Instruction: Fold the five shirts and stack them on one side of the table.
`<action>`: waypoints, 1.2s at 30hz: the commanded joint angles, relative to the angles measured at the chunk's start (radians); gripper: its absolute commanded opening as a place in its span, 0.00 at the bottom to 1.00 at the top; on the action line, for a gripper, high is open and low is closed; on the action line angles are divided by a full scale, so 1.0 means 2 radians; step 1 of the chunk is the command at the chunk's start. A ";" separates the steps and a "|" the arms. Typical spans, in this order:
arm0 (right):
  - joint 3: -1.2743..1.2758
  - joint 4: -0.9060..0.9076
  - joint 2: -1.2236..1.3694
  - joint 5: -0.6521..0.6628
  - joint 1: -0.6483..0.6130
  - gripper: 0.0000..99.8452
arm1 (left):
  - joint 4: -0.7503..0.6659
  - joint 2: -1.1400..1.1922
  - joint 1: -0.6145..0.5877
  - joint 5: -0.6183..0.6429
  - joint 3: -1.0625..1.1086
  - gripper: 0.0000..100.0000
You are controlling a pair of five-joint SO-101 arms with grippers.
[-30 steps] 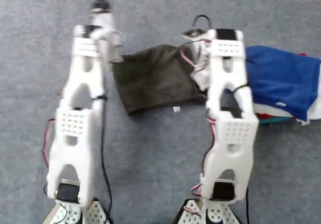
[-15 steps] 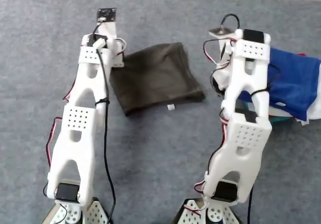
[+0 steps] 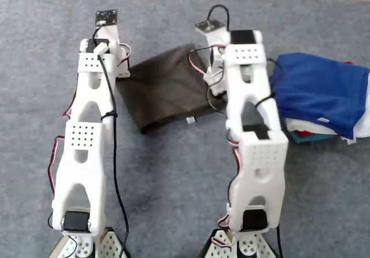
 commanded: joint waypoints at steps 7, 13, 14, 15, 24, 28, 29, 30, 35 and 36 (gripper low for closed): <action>-0.064 0.025 0.087 -0.012 0.040 0.01 | 0.007 -0.007 -0.013 -0.001 -0.019 0.03; -0.215 0.078 0.050 -0.012 0.039 0.01 | 0.025 -0.002 -0.012 -0.002 -0.064 0.03; -0.233 0.078 0.041 -0.012 0.040 0.01 | 0.030 -0.003 -0.012 -0.002 -0.069 0.03; -0.248 0.078 0.033 -0.012 0.041 0.01 | 0.036 -0.003 -0.012 -0.003 -0.078 0.03; -0.187 0.079 -0.032 -0.201 -0.008 0.02 | 0.113 -0.036 -0.041 -0.004 -0.143 0.03; -0.125 0.074 -0.030 -0.309 -0.048 0.17 | 0.114 -0.043 -0.092 -0.004 -0.142 0.03; -0.110 0.066 -0.030 -0.327 -0.055 0.23 | 0.114 -0.042 -0.104 -0.004 -0.142 0.03; -0.098 0.057 -0.030 -0.341 -0.061 0.27 | 0.114 -0.041 -0.115 -0.004 -0.142 0.03; -0.036 -0.037 -0.026 -0.381 -0.074 0.39 | 0.084 -0.010 -0.145 -0.004 -0.143 0.03; -0.029 -0.055 -0.020 -0.396 -0.077 0.39 | 0.081 -0.008 -0.148 -0.004 -0.143 0.03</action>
